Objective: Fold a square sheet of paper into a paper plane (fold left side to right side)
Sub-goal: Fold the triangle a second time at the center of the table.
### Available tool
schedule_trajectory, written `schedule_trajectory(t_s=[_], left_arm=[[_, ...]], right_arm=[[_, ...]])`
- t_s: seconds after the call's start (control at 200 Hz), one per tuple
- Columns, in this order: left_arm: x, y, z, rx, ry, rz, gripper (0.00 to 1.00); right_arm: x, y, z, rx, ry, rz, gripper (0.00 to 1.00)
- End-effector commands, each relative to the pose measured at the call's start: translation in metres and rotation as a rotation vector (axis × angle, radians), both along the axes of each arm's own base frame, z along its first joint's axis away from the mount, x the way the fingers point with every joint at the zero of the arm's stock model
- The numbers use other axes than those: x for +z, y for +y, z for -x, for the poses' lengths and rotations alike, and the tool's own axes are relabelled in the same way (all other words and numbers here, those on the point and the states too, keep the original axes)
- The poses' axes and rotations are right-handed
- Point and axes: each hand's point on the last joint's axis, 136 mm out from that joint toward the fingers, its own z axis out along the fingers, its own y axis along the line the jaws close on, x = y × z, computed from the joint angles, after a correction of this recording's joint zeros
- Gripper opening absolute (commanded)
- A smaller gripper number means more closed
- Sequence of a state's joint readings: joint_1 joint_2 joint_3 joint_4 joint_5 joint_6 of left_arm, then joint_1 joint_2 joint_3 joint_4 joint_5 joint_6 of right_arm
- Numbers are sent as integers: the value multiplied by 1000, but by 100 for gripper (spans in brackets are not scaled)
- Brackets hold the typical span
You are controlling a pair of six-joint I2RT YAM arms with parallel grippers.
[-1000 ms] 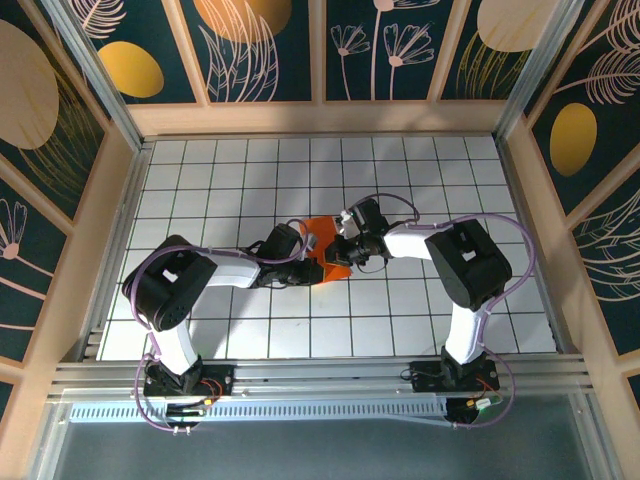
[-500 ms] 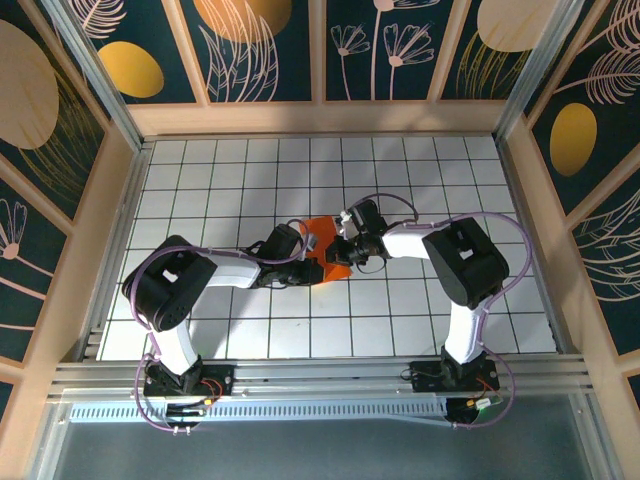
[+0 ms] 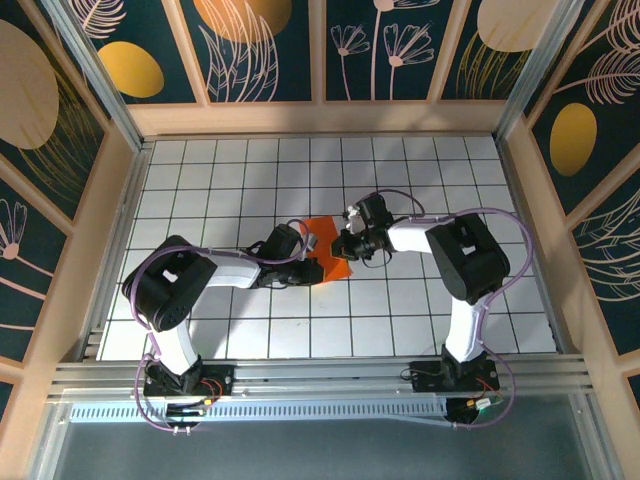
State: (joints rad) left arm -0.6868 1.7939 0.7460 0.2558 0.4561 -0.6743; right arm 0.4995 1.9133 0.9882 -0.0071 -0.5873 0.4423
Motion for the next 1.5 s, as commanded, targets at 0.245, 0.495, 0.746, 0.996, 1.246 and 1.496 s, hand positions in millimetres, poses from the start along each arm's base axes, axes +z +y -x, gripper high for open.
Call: schedule_trajectory(t_s=[0.245,0.495,0.746,0.996,1.246,1.496], left_arm=[[-37,29,21,20,83,-146,1],[-30,24,16,26,66,-114,1],[-18,16,10,33,40,-69,1],[-14,14,7,37,30,-57,1],[-9,10,4,38,21,-40,1],[8,1,-7,54,2,2,2]], right_arm=[[-21,-49,-54,-132,-41,97,0],[-6,-56,-68,-152,-71,83,0],[34,-47,-51,-117,-111,4,0],[36,-7,-12,-35,-48,-101,0],[14,14,-9,-8,-7,-81,0],[-18,-7,-3,-40,36,47,0]])
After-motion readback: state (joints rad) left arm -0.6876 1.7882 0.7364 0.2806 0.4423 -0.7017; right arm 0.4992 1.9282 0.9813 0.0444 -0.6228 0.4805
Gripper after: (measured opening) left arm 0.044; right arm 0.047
